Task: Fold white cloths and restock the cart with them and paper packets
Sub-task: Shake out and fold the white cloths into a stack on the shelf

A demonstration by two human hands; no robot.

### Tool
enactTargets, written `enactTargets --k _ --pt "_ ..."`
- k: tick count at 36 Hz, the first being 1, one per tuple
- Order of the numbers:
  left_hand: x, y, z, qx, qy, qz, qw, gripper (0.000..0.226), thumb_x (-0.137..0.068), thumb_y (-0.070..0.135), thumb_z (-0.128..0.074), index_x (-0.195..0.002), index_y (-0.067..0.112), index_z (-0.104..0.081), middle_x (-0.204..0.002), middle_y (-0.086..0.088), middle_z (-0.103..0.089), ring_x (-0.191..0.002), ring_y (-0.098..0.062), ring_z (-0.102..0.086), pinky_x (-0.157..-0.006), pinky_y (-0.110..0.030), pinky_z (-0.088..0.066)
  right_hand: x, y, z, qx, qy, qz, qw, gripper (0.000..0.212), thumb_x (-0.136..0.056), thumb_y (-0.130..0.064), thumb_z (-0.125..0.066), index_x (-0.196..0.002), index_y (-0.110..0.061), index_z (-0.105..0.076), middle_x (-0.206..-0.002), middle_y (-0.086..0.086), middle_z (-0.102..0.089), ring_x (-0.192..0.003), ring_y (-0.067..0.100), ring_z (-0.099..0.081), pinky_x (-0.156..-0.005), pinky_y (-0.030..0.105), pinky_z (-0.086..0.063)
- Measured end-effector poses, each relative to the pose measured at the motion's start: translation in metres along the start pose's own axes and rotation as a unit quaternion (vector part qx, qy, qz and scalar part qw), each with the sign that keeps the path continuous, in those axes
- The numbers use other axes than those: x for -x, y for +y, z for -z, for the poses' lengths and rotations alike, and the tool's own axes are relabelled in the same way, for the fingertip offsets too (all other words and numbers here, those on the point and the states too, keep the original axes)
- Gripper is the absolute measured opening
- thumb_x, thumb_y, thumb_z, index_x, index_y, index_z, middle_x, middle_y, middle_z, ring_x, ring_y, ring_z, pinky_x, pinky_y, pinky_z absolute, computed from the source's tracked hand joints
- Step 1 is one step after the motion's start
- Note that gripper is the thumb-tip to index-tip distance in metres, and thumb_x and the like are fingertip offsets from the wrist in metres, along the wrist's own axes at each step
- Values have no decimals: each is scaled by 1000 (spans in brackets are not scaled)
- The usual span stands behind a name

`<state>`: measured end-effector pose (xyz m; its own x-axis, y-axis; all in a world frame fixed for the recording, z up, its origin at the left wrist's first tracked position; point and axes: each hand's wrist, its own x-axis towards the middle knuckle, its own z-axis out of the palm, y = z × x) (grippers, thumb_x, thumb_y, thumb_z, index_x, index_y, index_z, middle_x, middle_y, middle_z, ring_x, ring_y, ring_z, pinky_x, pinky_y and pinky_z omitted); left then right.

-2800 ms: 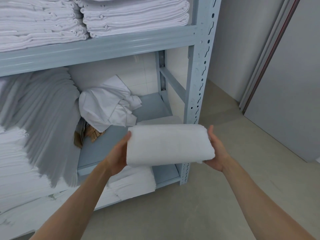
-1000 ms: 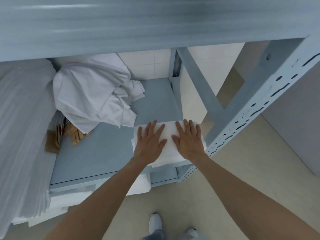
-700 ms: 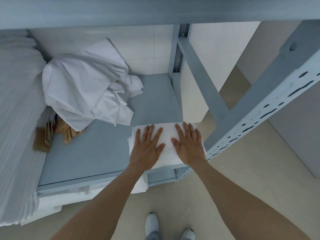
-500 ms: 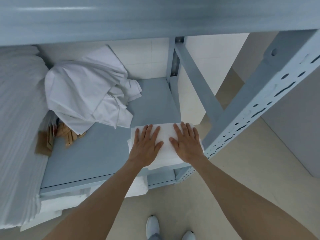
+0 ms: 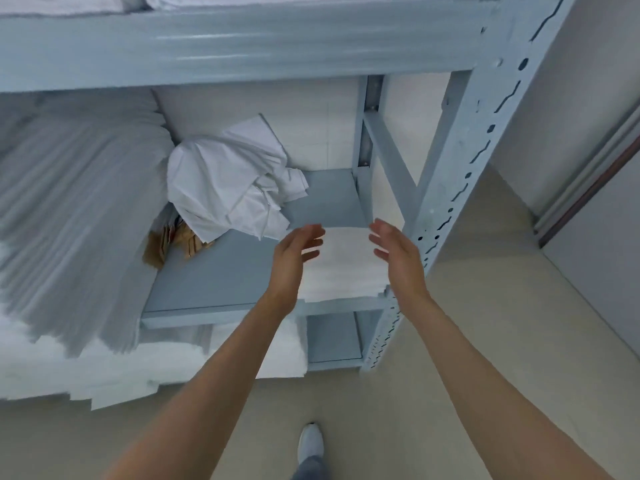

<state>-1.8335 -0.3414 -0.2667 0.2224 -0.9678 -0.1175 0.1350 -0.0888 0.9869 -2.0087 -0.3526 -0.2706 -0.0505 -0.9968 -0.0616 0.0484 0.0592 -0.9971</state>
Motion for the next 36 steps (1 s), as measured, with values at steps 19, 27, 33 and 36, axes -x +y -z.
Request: enactTargets --k 19,27,33,36 --pt "184 35 12 109 43 -116 986 36 -94 29 -49 -115 9 -70 -116 -10 -72 -111 -26 -66 -92 -37 -52 150 -45 56 -93 -9 5 996 23 -100 -33 -53 -110 -22 -71 -114 -5 -73 -109 12 -67 -102 42 -51" --pt "201 26 14 104 53 -113 987 34 -95 24 -50 -114 6 -71 -113 -10 -73 -108 -27 -68 -94 -41 -53 163 -40 54 -91 0 1 996 24 -99 -31 -55 -111 -20 -71 -113 -3 -74 -106 13 -68 -100 41 -52" --pt "208 22 6 143 57 -92 984 36 -93 25 -51 -115 3 -68 -115 -13 -72 -110 -30 -67 -96 -45 -53 161 -37 59 -137 20 -10 990 25 -98 -29 -55 -111 -17 -73 -109 0 -75 -103 16 -71 -95 38 -55" --pt "209 18 -3 183 48 -76 979 37 -91 27 -50 -115 5 -67 -117 -14 -71 -111 -31 -66 -98 -46 -52 158 -34 61 -137 20 -11 990 25 -99 -29 -55 -111 -17 -72 -110 0 -75 -104 16 -70 -95 39 -55"
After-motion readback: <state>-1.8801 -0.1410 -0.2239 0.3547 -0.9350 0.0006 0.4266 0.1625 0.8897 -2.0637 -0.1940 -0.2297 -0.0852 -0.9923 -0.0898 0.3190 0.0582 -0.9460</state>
